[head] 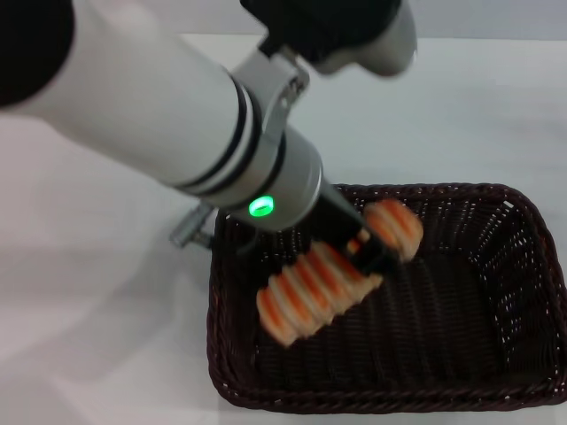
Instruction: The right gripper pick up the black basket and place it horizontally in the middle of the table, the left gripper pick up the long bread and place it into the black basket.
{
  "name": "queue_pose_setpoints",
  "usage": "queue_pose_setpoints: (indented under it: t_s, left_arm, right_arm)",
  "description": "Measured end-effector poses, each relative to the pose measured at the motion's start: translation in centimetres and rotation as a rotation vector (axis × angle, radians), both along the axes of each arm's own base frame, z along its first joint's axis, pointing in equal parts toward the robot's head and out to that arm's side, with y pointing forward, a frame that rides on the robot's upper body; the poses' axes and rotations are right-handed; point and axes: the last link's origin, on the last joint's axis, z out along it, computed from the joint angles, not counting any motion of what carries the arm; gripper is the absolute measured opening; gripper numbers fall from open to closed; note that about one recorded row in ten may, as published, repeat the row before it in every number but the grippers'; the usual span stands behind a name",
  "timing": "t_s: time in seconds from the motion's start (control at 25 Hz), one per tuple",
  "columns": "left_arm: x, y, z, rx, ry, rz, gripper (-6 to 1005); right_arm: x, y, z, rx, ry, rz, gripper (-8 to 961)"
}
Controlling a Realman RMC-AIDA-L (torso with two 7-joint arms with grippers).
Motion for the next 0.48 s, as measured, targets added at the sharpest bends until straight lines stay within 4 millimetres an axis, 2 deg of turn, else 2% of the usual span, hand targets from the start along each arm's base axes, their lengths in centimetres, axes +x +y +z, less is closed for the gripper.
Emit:
queue_pose_setpoints:
  t_s: [0.04, 0.2, 0.48]
  left_arm:
    - [-0.2, -0.3, -0.3, -0.012, 0.009, -0.002, 338]
    - [-0.7, -0.6, -0.9, -0.020, 0.010, 0.002, 517]
    - [-1.5, 0.4, -0.2, 0.046, 0.003, 0.023, 738]
  right_arm:
    - [0.0, 0.1, 0.1, 0.001, -0.002, 0.002, 312]
    - [-0.1, 0.2, 0.3, 0.003, -0.004, 0.005, 312]
    - [-0.2, 0.3, 0.4, 0.006, -0.003, 0.008, 313]
